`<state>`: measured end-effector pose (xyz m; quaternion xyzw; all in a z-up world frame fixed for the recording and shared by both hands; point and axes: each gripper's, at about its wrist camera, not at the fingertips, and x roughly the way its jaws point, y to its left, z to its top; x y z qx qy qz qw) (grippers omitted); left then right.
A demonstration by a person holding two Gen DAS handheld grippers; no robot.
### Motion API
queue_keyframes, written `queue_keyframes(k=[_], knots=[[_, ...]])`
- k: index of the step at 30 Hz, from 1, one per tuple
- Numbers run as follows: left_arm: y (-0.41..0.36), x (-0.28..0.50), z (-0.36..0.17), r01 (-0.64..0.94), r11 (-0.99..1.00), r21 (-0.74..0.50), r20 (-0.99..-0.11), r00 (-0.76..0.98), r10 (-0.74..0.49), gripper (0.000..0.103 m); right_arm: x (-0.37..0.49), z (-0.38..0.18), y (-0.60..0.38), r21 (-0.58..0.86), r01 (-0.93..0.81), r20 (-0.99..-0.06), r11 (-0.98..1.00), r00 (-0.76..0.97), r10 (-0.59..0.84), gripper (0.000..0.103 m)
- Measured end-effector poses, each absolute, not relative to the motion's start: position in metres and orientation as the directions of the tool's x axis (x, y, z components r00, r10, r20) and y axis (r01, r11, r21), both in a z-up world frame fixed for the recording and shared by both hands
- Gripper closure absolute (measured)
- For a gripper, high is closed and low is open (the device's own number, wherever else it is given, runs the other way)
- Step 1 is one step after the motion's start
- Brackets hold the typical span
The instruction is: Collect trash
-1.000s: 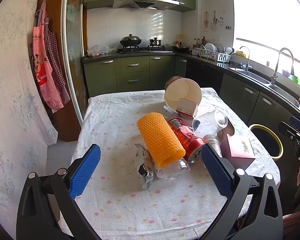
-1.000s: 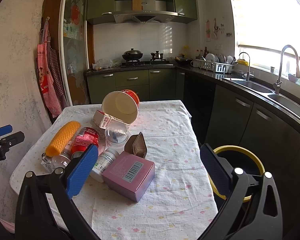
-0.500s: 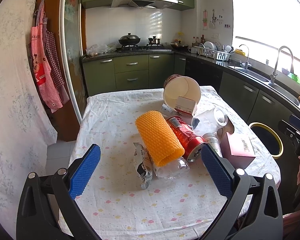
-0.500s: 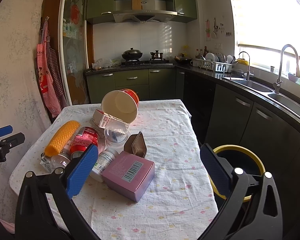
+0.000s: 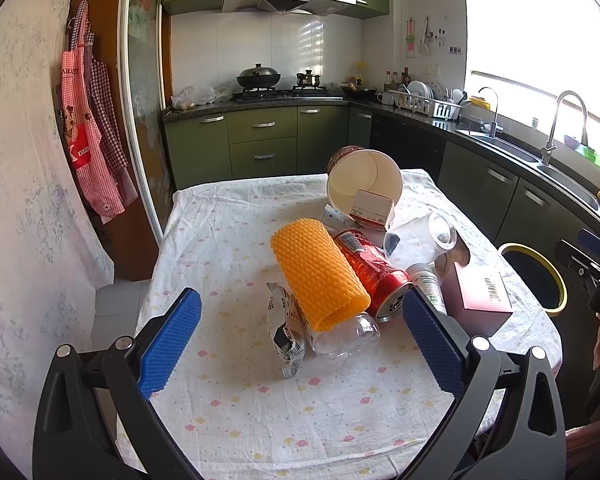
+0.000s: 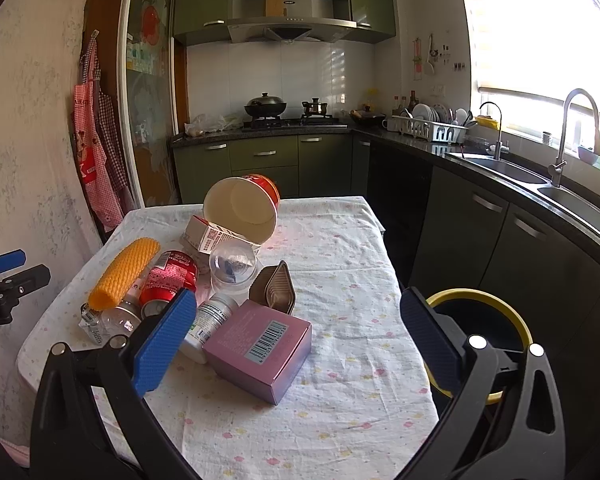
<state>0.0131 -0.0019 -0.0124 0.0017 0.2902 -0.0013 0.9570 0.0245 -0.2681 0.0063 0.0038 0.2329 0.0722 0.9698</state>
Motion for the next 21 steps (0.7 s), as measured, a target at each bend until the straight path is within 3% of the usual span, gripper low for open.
queue_keyframes(k=[12, 16, 21], knots=[[0.001, 0.024, -0.008, 0.008, 1.000, 0.003, -0.548, 0.836, -0.005, 0.004, 0.036, 0.020, -0.263, -0.001, -0.185, -0.427, 0.983, 0.889, 0.167, 0.006], [0.012, 0.052, 0.002, -0.013, 1.000, 0.002, -0.538, 0.843, 0.012, 0.004, 0.071, 0.040, -0.259, -0.048, -0.259, -0.397, 0.965, 0.891, 0.220, 0.006], [0.023, 0.103, 0.010, -0.046, 0.999, 0.016, -0.536, 0.843, 0.048, 0.004, 0.147, 0.044, -0.252, -0.058, -0.362, -0.454, 0.930, 0.840, 0.298, 0.006]])
